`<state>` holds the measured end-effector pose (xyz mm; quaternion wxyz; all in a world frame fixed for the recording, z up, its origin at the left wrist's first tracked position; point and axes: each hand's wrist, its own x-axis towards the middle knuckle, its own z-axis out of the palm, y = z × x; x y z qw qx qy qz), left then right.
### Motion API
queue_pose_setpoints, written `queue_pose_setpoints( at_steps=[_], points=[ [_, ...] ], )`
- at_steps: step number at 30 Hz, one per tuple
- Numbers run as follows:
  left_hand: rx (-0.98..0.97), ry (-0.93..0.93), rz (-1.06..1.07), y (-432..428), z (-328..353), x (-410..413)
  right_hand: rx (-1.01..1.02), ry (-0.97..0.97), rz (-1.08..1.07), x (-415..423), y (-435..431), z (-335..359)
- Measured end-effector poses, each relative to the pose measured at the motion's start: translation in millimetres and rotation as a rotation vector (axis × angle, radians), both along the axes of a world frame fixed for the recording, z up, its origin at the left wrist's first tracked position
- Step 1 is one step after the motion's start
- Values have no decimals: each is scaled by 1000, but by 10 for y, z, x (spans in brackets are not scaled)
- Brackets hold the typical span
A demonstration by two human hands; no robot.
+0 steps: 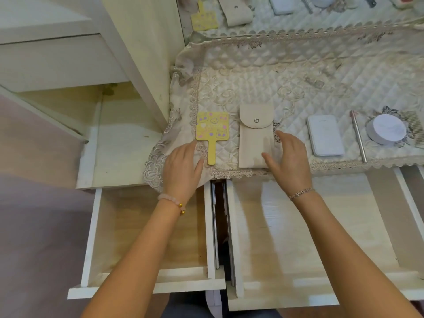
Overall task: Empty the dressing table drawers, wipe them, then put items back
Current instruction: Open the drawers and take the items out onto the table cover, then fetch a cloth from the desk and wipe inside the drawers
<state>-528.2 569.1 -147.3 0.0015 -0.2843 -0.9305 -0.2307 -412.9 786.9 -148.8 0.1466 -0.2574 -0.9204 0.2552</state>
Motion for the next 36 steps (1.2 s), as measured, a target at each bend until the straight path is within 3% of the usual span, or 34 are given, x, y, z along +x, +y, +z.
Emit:
queue_pose_setpoints(
  at_steps=[2,7,16,26,36],
  points=[
    [-76,124,-45,-140,26,32,64,-9,47,67,-72,9],
    [-231,146,-58,-447,62,166,79,-49,82,225,-262,55],
    [-244,193,97,-1101,237,498,120,-74,244,251,-663,253],
    [-288,288,444,-2334,670,1223,183,48,573,65,-1792,719],
    [-302,320,898,-3853,1116,2933,200,141,1059,711,-3589,1088]
  ],
)
